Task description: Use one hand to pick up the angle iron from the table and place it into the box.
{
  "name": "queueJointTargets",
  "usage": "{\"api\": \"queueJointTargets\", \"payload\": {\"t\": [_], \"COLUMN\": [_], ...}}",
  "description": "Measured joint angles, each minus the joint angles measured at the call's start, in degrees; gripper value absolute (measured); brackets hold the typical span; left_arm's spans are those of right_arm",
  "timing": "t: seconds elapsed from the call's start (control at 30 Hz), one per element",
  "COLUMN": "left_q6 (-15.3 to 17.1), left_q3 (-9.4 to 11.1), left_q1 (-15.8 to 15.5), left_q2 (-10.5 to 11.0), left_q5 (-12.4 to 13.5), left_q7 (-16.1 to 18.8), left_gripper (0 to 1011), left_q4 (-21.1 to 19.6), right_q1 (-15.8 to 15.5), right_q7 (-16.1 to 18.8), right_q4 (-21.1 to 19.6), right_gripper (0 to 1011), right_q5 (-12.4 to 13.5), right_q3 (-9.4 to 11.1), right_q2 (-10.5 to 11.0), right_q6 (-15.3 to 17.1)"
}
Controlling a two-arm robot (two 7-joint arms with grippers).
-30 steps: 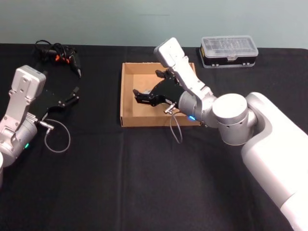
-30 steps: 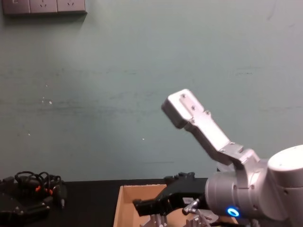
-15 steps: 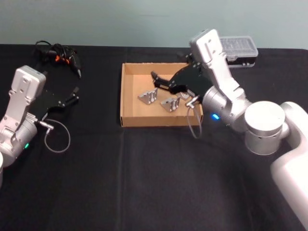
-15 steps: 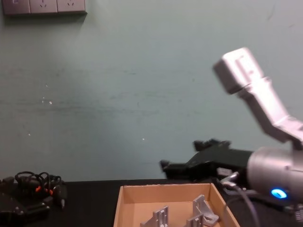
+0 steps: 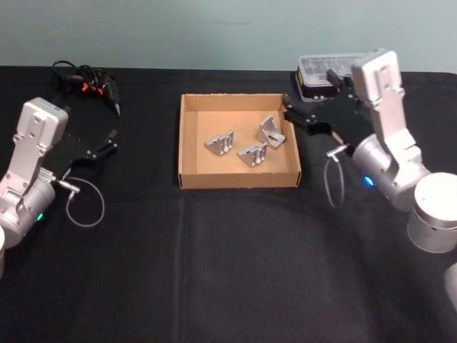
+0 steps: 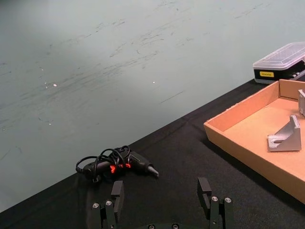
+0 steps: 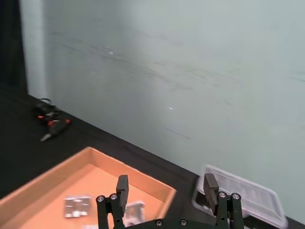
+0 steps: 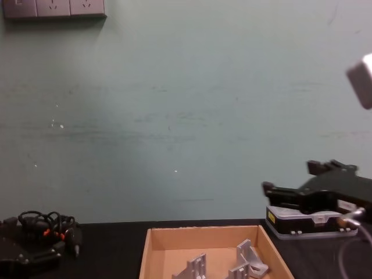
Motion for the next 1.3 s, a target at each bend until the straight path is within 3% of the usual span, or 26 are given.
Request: {"api": "queueJointTargets", "payload": {"t": [0.3,0.6,1.3], "left_q6": [0.0,0.0,0.0], "left_q3": [0.0,0.0,0.0], "left_q1": [0.0,0.0,0.0], "left_q2": [0.0,0.0,0.0], "left_q5": [0.0,0.0,0.0], "left_q7": [0.0,0.0,0.0], "left_gripper": [1011,1011,1011], "left_q4": [0.0,0.0,0.0], "right_q1": [-1.5,-2.3,-2.1], "right_q7": [-1.2,-2.0,-1.9], "right_q4": [3.2,6.5,6.2], "right_gripper": [1004,1004,1004], "right_q5": [0.1,-0.7,-0.7], "right_q3": [3.9,5.7,5.3], "right_q2": [-0.4,-1.0,-0.9], "right_q6": [-0.6,-1.2,-1.1]}}
